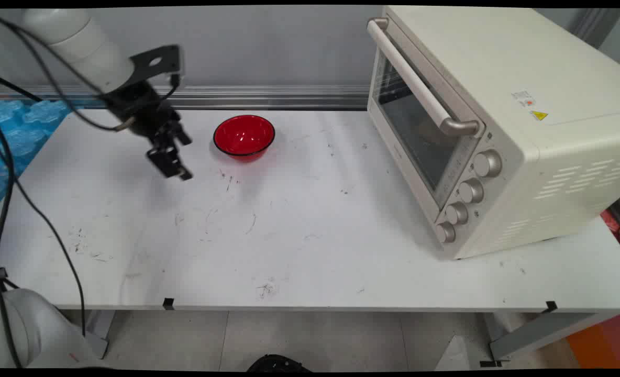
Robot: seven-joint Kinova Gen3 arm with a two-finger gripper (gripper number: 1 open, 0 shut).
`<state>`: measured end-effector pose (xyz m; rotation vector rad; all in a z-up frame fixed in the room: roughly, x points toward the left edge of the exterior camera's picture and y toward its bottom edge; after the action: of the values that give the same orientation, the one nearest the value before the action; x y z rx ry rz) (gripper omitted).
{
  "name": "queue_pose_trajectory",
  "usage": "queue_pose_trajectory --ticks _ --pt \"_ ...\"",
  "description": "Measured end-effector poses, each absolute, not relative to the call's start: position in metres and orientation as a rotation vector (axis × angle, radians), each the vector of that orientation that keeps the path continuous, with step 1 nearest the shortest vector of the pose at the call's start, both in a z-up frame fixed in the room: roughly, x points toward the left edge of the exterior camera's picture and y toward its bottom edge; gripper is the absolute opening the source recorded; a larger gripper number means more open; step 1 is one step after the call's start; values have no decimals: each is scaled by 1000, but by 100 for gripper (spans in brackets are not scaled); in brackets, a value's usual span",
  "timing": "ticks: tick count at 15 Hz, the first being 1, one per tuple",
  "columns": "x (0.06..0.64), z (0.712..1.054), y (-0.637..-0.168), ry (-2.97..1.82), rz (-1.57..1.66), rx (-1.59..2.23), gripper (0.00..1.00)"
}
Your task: Open the oven
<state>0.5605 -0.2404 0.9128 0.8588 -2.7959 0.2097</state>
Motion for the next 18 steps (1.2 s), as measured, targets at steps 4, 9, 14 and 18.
queue_pose_trajectory --ticks 4,9,14,18 --pt "537 927 -266 -2740 248 807 100" --pt "495 959 -311 -2639 321 719 100" --pt "462 987 -348 -2553 383 657 100" --pt "438 1007 -371 -2491 424 621 0"
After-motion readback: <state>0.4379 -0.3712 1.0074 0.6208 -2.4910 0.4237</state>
